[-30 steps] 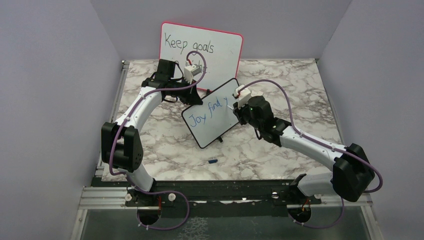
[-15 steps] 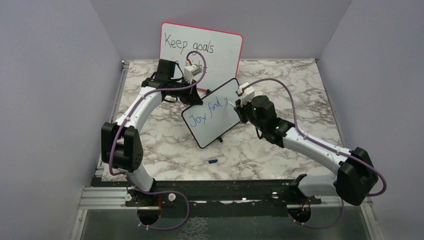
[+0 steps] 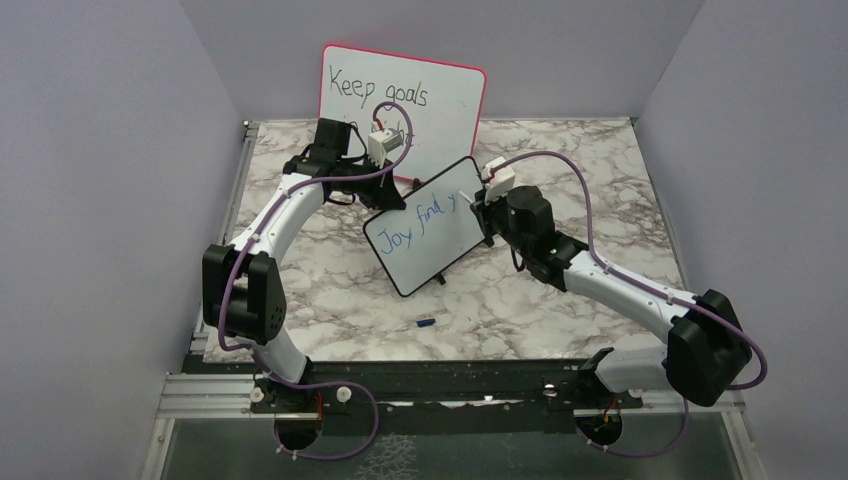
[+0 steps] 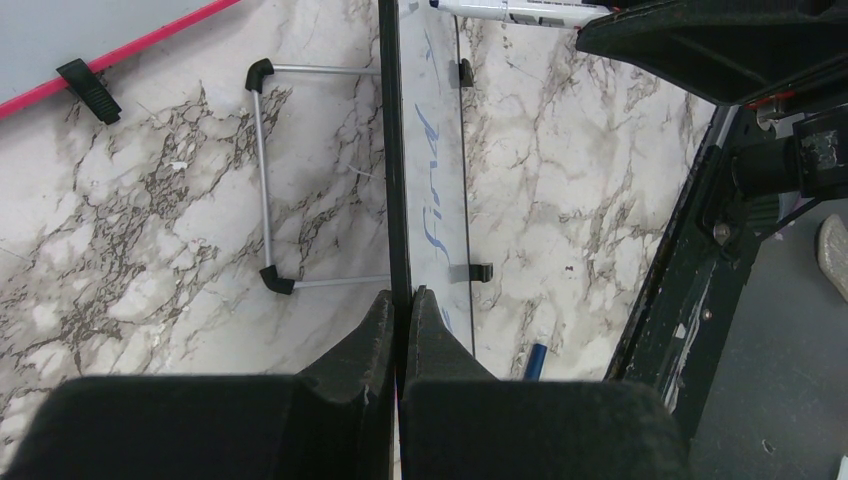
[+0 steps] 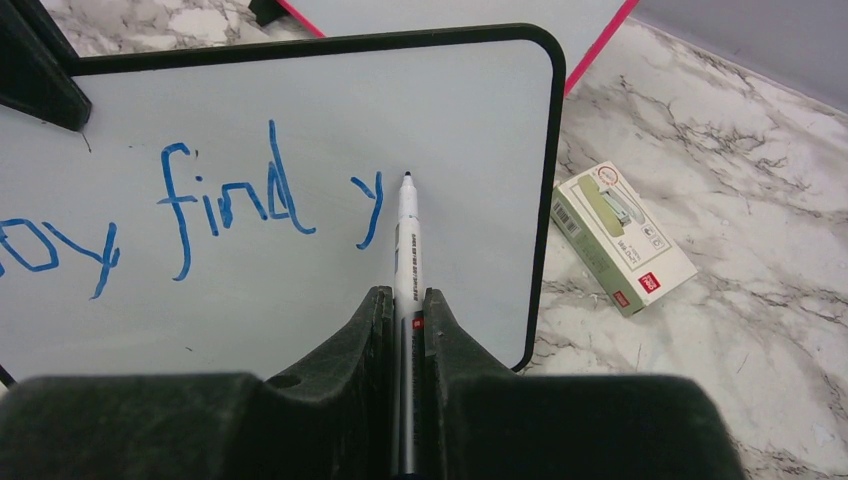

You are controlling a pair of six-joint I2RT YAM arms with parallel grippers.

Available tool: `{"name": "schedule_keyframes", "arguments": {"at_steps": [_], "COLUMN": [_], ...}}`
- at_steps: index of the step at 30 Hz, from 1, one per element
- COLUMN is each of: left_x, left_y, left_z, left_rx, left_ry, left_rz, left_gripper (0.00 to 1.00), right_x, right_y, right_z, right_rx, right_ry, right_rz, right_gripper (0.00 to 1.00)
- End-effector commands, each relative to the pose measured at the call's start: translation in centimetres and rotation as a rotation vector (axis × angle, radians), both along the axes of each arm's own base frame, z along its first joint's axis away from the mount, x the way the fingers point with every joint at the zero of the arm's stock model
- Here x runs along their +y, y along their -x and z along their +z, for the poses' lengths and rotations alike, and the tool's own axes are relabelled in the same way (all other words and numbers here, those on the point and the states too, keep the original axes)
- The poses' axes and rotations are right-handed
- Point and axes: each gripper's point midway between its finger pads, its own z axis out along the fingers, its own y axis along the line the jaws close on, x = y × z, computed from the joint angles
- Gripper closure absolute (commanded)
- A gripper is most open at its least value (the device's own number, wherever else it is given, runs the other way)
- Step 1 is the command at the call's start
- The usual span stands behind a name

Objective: Write a sentence on the whiteboard

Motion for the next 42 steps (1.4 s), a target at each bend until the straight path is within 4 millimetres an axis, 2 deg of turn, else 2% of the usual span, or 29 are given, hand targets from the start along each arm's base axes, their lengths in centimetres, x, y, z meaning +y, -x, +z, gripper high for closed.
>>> {"name": "schedule_keyframes", "arguments": {"at_steps": [1,20,42], "left_x": [0.4,0.4,0.4], "left_y": [1.2,1.2,1.2], "left_z": [-3.6,-3.5,-3.5], "left_rx": [0.068,0.067,0.067], "left_ry": [-0.083,-0.082,-0.087], "left_rz": [-0.017,-0.019,-0.014], "left_gripper": [1.0,1.0,1.0], "right_x": [0.7,1.7,1.0], "right_y": [-0.5,-0.4,0.8], "right_z": [1.0,0.4,-1.1], "right_rx": [-0.026,-0.003,0.048], "right_ry": [-0.038,-0.028,0.001], "right_rz": [0.014,0.065,0.077], "right_gripper": [1.0,0.99,1.0]}}
